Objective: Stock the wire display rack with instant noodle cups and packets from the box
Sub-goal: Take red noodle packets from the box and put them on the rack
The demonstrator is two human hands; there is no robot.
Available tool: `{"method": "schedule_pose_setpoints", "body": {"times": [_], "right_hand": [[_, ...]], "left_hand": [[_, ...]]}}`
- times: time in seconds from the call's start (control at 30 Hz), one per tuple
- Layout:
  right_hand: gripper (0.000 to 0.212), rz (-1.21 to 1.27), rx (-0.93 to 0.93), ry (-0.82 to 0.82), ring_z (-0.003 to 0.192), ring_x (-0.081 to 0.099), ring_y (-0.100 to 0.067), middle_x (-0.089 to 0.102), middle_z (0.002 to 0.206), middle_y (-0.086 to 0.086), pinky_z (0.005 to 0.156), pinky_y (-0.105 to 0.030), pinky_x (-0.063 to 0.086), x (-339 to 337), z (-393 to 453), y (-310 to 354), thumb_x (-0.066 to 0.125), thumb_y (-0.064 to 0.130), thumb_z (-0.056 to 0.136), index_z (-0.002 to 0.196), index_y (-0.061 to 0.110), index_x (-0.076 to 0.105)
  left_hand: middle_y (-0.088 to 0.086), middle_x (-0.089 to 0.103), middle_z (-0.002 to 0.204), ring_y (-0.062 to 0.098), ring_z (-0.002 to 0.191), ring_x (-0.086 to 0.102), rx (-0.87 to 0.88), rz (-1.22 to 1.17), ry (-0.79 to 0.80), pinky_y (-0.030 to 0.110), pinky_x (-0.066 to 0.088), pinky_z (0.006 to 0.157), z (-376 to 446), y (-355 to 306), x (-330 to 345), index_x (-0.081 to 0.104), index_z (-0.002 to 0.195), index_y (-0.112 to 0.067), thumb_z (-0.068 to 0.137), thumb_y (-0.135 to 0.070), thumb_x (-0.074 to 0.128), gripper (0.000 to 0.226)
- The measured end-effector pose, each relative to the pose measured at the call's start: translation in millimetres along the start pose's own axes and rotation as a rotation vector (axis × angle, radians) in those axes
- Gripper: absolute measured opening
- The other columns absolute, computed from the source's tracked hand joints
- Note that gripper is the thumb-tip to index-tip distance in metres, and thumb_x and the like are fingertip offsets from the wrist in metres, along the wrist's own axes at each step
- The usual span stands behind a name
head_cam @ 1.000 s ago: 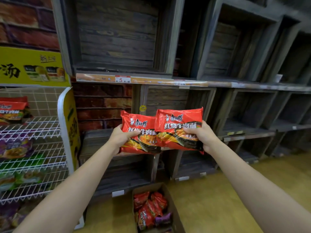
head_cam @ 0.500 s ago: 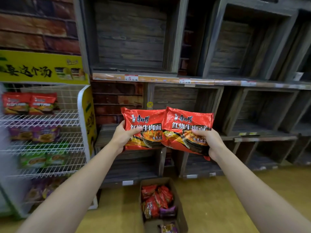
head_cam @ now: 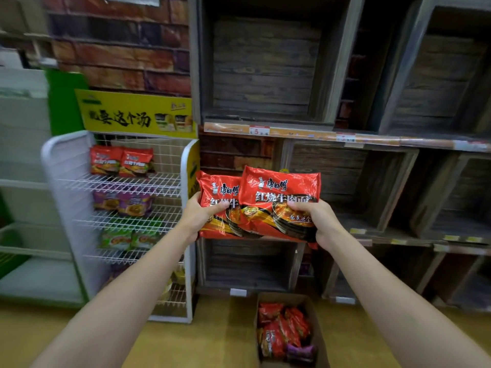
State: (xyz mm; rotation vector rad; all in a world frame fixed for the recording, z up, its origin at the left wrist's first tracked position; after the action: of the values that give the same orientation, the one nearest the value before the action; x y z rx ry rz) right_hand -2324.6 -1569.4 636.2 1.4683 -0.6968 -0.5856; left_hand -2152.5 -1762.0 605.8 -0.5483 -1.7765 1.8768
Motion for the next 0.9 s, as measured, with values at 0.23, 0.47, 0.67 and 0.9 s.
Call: {"method": "schedule_pose_setpoints", "body": {"times": [0.23, 0.47, 0.67, 0.9], "right_hand": [[0.040, -0.008, 0.000, 0.174, 0.097, 0.065, -0.022, 0.069, 0.105, -0.003, 0.080, -0.037, 0.052, 114, 15, -6, 0.075, 0.016, 0.076, 0.112, 0.020, 0.059], [0.036, -0.003, 0.040, 0.262, 0.096, 0.068, -0.027, 0.071, 0.105, -0.007, 0.091, -0.046, 0.052, 235, 27, -29, 0.075, 0.014, 0.076, 0.109, 0.018, 0.061], [0.028, 0.038, 0.111, 0.318, 0.096, 0.068, -0.029, 0.070, 0.106, -0.010, 0.089, -0.045, 0.052, 328, 31, -56, 0.071, 0.011, 0.080, 0.106, 0.017, 0.061], [0.017, -0.001, 0.266, 0.368, 0.097, 0.067, -0.031, 0.071, 0.102, -0.011, 0.090, -0.046, 0.052, 389, 28, -101, 0.071, 0.014, 0.082, 0.097, 0.016, 0.062]], "left_hand": [[0.005, 0.066, 0.099, 0.020, 0.085, 0.066, -0.008, 0.006, -0.096, 0.031, 0.053, 0.069, 11, -5, -91, 0.053, 0.121, -0.012, 0.076, -0.032, 0.074, 0.054], [0.004, 0.068, 0.109, 0.021, 0.097, 0.066, -0.055, 0.017, -0.137, 0.037, 0.055, 0.081, 17, -3, -206, 0.052, 0.124, -0.015, 0.051, -0.073, 0.068, 0.094], [0.008, 0.067, 0.114, 0.027, 0.100, 0.067, -0.157, -0.038, -0.054, 0.044, 0.054, 0.087, 24, 19, -286, 0.049, 0.129, -0.021, 0.041, -0.063, 0.084, 0.104], [0.013, 0.068, 0.090, 0.029, 0.080, 0.065, -0.336, -0.143, -0.082, 0.044, 0.051, 0.087, 26, 66, -343, 0.060, 0.106, -0.012, 0.090, -0.035, 0.054, 0.029]]}}
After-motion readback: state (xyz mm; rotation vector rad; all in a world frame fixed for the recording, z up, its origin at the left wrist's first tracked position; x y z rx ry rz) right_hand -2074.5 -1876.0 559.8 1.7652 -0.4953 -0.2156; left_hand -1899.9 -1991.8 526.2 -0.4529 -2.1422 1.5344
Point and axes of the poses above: each hand's wrist, its own z-axis towards the middle knuckle, its own x-axis out of the palm, y = z × x, the point moved 2 cm from there along z, towards the middle knuckle
